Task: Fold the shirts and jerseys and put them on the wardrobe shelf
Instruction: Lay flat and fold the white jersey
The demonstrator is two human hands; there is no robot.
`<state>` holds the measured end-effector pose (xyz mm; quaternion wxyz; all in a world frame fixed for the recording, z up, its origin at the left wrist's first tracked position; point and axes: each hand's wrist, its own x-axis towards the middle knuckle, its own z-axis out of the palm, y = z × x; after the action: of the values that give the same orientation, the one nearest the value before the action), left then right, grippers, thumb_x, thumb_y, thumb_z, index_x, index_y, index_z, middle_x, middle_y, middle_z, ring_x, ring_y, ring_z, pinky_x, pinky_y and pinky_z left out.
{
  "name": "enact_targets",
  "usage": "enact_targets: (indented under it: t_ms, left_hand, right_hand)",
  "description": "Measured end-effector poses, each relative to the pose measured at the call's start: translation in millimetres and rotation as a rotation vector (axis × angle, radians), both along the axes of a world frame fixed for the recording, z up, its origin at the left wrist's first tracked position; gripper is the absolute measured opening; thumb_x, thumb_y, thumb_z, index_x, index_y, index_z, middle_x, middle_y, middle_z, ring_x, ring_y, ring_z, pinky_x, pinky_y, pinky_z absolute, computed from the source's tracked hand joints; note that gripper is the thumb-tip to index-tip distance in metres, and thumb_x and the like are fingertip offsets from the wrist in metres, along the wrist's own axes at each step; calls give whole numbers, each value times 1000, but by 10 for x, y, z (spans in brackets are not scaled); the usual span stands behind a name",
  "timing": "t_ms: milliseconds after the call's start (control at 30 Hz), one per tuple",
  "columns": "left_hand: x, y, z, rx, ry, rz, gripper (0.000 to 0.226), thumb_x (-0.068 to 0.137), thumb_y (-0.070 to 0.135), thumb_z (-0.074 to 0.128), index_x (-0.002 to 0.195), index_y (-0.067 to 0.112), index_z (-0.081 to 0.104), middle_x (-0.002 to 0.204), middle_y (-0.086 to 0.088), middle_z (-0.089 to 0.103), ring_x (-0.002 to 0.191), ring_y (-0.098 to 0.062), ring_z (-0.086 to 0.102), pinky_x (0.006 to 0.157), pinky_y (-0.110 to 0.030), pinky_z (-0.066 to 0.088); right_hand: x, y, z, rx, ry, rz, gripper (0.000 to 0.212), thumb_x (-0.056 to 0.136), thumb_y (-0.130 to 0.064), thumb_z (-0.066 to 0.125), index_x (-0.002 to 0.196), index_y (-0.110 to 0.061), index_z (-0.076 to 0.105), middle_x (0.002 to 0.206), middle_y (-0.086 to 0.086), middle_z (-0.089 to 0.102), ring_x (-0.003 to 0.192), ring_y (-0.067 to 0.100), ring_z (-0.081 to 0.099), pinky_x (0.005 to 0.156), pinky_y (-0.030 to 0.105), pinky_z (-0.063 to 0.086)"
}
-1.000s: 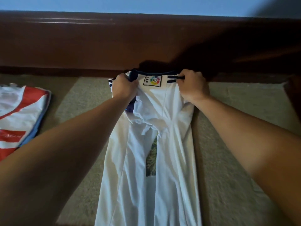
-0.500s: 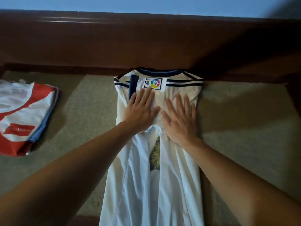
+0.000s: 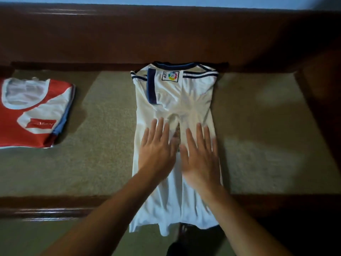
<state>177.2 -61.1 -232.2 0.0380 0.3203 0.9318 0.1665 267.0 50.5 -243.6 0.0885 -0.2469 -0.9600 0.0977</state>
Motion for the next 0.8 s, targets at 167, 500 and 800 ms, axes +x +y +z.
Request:
enact_targets:
  t_ms: [167,500,800]
  left_hand:
    - [636,-501,-386,-162,-31,-103,68,106,47,16,158,4,20,167,-14,11,155,-28,2,125,-50,15]
    - [960,-990,-283,370,137,16,21,92,26,58,106,15,69,117,-3,64,111,-25,54,87,-45,42]
    - [1993,-1533,-732,443,-552,553,16,90,30,68,101,20,65,82,8,68,83,-17,66,73,-34,49]
  right_hand:
    - [696,-551,-352,31,-132,11,60,106,-43,25,160,-15,28,167,14,18,156,31,11,122,59,17]
    - [1205,-764,-273,-22,403,-109,24,95,-21,62,117,-14,70,126,8,63,122,30,55,99,46,42]
    - [2019,-1302,-805,-906,217,-751,23,94,-36,67,109,-26,53,98,1,68,101,29,67,87,41,53]
